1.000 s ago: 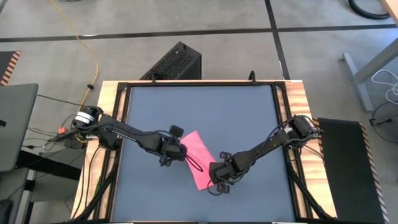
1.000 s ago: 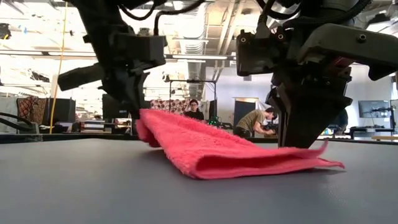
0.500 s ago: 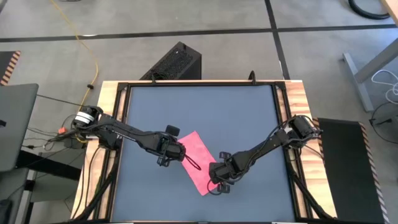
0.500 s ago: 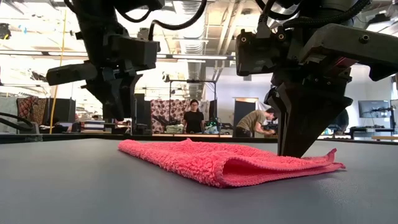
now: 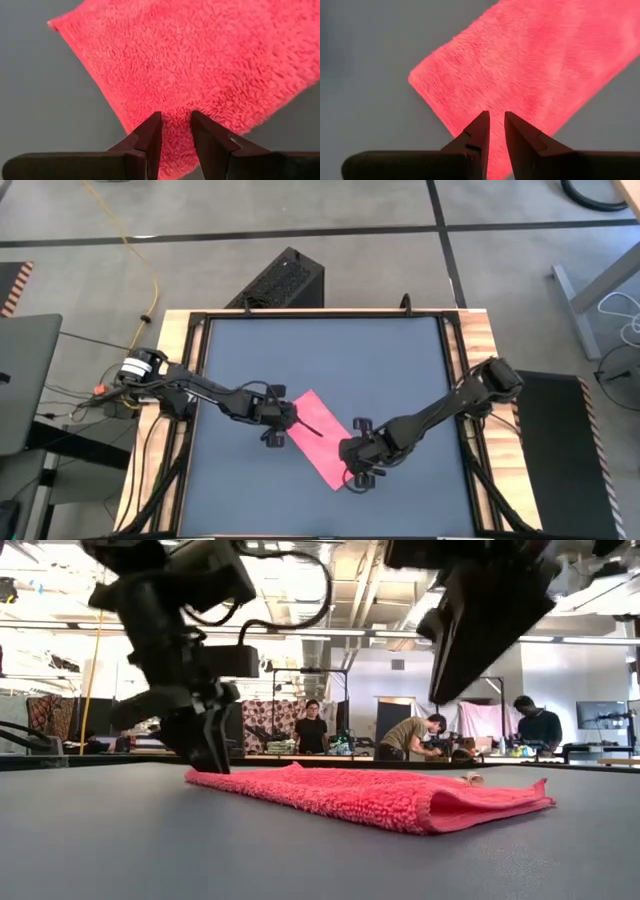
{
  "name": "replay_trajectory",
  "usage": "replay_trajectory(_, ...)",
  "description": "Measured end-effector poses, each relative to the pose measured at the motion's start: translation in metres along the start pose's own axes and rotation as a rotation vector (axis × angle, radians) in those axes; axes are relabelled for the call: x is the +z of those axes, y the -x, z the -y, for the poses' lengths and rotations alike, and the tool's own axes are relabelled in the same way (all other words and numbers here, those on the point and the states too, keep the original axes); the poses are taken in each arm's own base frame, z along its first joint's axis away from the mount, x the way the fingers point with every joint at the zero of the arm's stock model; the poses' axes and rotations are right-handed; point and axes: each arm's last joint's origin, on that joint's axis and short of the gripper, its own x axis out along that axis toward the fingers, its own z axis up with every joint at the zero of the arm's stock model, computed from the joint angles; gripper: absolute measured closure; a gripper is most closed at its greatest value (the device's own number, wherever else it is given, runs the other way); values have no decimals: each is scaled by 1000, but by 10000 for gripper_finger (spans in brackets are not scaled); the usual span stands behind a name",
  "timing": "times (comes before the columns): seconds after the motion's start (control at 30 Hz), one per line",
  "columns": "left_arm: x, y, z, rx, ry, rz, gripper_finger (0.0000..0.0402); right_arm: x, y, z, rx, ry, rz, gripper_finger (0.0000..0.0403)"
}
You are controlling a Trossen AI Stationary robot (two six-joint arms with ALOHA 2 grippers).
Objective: Roll towel
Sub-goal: Roll the light red towel
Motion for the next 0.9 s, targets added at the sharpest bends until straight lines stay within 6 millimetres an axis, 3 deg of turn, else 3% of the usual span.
replay_trajectory(0.17,-12,-11,-12,28,50,34,303,4,8,4,-28,5,58,316)
replay_trajectory(0.37,-8,-16,-32,128,-65,79,303,-24,-26,14,-56,-93,50,316)
replay_trajectory(0.53,-3,-19,-62,206,-85,120,303,-32,-36,15,-20,-135,117,316)
replay_trajectory(0.73,7,12,-91,168,-64,259,303,-19,-24,23,-13,-23,188,316)
replay_trajectory(0.83,11,35,-99,134,-7,354,303,-11,-17,46,-9,27,210,316)
replay_trajectory(0.9,15,47,-97,-13,83,445,303,-8,-14,69,-2,33,241,318)
